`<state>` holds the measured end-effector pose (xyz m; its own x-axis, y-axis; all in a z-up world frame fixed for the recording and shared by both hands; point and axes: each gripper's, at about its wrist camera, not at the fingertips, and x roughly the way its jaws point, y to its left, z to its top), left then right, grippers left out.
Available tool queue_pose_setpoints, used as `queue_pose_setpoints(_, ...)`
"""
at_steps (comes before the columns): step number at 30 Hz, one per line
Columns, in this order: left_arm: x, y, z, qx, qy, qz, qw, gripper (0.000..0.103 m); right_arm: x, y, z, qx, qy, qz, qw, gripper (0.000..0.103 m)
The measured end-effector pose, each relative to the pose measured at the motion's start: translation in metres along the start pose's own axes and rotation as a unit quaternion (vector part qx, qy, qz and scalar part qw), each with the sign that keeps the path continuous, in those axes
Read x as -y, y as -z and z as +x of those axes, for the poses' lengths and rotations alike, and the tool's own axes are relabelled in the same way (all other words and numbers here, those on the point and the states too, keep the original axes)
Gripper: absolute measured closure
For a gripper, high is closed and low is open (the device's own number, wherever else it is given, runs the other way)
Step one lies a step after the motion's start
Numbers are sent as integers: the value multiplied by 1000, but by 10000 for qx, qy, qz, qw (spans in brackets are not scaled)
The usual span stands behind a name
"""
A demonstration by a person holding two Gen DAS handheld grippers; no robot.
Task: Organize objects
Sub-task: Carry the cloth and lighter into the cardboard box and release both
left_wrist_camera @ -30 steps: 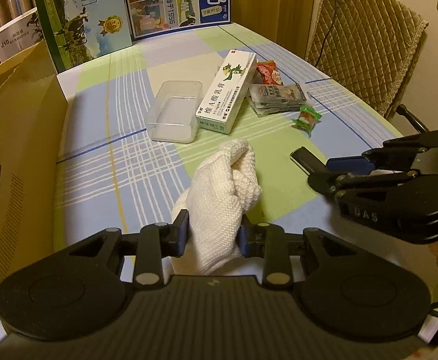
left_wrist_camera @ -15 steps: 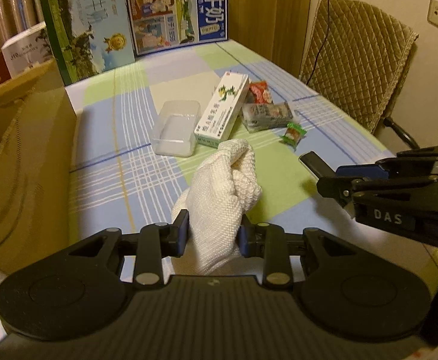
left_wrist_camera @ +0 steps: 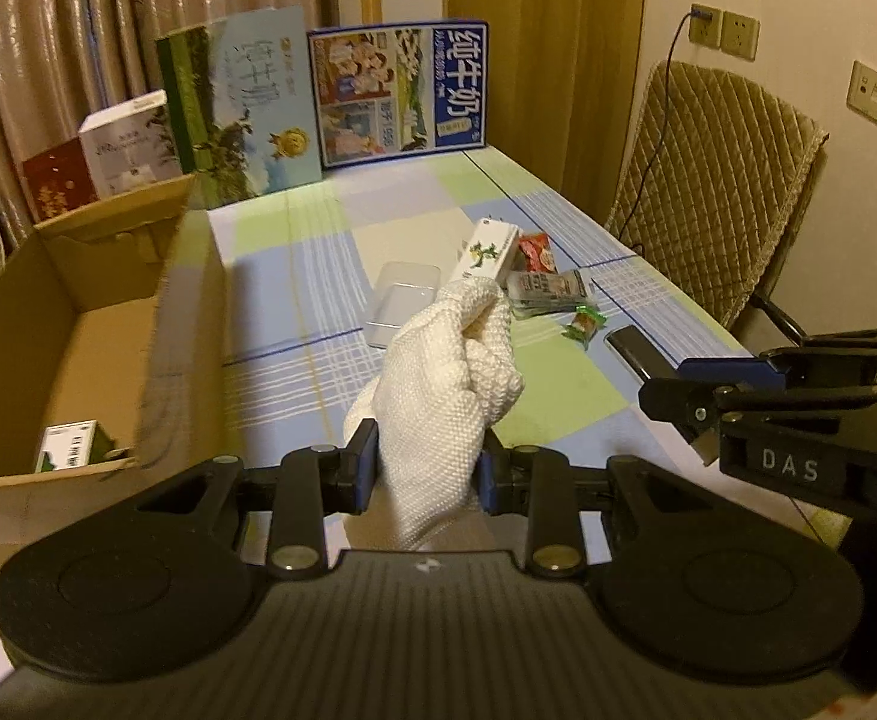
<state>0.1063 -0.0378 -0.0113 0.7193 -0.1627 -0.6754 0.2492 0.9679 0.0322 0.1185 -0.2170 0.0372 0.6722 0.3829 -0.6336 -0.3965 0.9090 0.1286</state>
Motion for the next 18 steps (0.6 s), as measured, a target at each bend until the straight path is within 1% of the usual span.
queue_pose_setpoints(9, -27, -3, -42, 235, -199, -116, 9995, 76, -43, -24, -14, 234, -333, -305, 9987, 84)
queue_pose_setpoints(13, -50, -8, -57, 334, -399, -173, 9985, 76, -67, -40, -10, 313, -559, -453, 9969, 84)
queue_pose_setpoints(18, -93, -16, -77, 459, -775, -290, 9955, 76, -101, -60, 1, 380, -890, -568, 9937, 84)
